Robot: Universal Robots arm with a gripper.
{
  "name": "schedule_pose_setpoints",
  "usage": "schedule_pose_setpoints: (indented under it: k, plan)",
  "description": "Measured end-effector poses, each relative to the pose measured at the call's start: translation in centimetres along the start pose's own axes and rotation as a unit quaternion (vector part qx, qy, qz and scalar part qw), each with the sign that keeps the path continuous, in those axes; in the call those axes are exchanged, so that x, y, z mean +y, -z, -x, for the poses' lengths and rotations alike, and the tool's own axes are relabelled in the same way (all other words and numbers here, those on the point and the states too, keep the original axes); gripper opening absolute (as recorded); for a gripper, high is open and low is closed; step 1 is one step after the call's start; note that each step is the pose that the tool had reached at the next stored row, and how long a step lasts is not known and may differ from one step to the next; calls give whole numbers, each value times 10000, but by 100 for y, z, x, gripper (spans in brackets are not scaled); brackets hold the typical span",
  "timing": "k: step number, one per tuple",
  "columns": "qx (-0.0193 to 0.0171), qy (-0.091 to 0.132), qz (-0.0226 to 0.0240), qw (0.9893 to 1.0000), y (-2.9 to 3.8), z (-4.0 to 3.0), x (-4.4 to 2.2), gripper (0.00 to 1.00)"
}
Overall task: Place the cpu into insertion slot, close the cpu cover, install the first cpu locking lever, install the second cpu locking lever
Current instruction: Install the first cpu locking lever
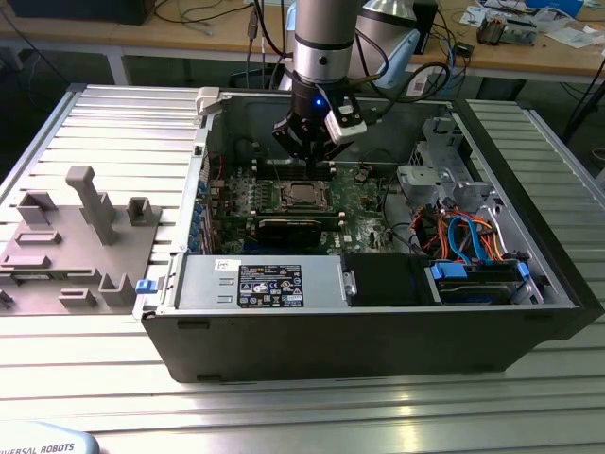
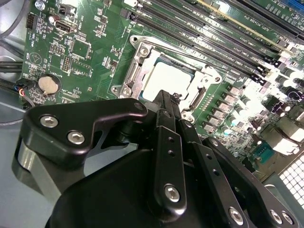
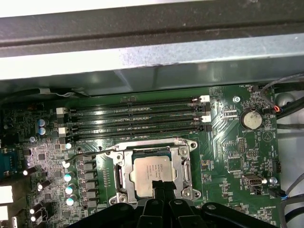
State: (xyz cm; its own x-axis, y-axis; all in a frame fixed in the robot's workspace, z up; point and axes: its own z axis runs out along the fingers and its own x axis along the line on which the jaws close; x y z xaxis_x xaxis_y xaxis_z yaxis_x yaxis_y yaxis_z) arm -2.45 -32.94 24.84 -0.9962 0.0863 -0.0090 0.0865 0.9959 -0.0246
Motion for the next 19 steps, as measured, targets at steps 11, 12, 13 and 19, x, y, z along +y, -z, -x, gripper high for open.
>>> schedule_pose_setpoints:
  k: [11, 12, 13, 19]
  plan:
    - [-1, 42, 0, 10000, 0, 0, -1, 11]
    - [-1, 47, 0, 10000, 0, 0, -1, 11]
    - [-1, 50, 0, 10000, 0, 0, -1, 11]
    - [-1, 104, 30, 9999, 0, 0, -1, 11]
